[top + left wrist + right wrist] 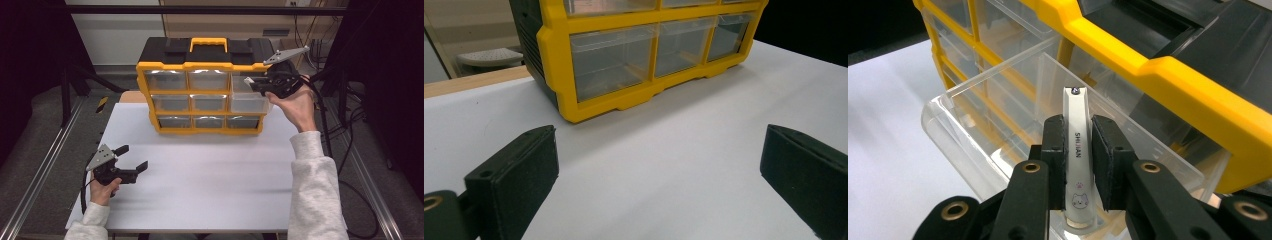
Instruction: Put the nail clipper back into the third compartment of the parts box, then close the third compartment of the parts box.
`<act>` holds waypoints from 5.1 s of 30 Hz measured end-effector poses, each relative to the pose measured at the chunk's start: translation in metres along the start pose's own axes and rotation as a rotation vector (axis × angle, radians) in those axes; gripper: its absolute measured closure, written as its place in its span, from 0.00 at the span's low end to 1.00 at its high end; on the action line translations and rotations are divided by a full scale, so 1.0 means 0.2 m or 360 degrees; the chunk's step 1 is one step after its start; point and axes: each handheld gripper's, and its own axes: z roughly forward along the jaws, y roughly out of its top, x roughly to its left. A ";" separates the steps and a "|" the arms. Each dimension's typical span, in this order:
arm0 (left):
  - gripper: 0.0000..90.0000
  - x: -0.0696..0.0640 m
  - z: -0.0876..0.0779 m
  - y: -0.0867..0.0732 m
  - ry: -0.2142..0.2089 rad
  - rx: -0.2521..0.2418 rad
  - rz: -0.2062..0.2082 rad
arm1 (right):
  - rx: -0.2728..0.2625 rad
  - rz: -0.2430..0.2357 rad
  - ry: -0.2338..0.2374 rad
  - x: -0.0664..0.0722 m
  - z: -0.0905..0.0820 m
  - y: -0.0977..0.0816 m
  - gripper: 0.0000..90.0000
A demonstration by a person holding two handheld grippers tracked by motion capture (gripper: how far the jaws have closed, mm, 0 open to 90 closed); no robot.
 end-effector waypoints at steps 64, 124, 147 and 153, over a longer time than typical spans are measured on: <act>0.02 0.00 0.00 0.00 0.0004 -0.0008 0.0003 | -0.0516 0.0211 -0.0058 0.11 -0.13 -0.02 0.04; 0.02 0.00 0.00 0.00 0.0004 -0.0011 0.0002 | -0.0576 0.0177 0.0006 0.33 -0.16 -0.23 0.09; 0.02 -0.01 0.00 0.01 0.0008 -0.0010 -0.0005 | -0.0574 0.0146 -0.0005 0.37 -0.15 -0.29 0.49; 0.02 0.00 0.00 0.00 0.0008 -0.0008 -0.0004 | -0.0559 0.0168 0.0015 0.37 -0.14 -0.30 0.61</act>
